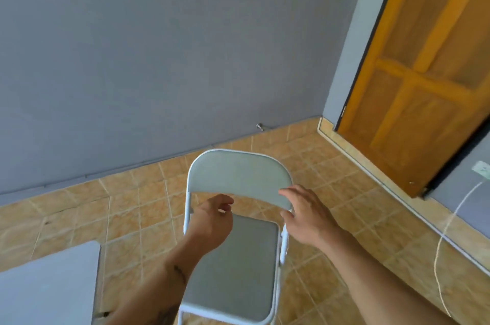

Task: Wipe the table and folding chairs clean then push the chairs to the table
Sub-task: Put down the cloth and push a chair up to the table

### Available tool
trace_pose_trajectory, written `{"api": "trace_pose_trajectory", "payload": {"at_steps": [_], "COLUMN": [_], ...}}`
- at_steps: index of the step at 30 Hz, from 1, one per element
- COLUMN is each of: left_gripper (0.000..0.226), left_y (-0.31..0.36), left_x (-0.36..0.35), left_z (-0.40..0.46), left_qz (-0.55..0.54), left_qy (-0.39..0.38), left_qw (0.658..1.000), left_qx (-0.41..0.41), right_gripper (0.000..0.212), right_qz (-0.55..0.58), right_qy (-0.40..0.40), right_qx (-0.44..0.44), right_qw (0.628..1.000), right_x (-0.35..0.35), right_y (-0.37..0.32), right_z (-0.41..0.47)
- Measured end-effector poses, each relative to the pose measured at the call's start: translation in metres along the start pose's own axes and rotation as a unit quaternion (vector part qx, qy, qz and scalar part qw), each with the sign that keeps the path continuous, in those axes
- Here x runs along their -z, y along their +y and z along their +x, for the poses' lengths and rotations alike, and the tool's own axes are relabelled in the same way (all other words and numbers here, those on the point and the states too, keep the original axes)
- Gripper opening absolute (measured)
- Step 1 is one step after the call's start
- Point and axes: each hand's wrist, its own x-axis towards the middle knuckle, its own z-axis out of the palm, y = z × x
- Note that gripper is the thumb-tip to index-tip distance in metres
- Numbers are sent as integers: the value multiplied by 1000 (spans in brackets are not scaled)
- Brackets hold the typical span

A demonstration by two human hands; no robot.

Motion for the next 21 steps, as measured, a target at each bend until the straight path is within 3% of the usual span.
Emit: {"api": "trace_pose_trajectory", "payload": {"at_steps": [4,8,13,21], "left_gripper": [26,30,53,88], "left_y": [70,97,118,139], "left_x": [-18,-44,-87,-111], "left_z": [45,87,156,235], "left_qz": [19,36,41,26], "left_qy": [4,-8,-42,-55], "left_qw": [999,999,998,996], "left_qx": [-43,-29,-34,59], "right_gripper": [50,51,50,49], "right_qz": [15,25,3,2], "right_qy": [38,8,-31,-82], "right_qx": [-20,-33,-56,-70], "right_qw": [999,999,998,994], "right_x": [57,69,97,130], "right_y": [29,50,84,99], "right_z": [34,65,131,234]}}
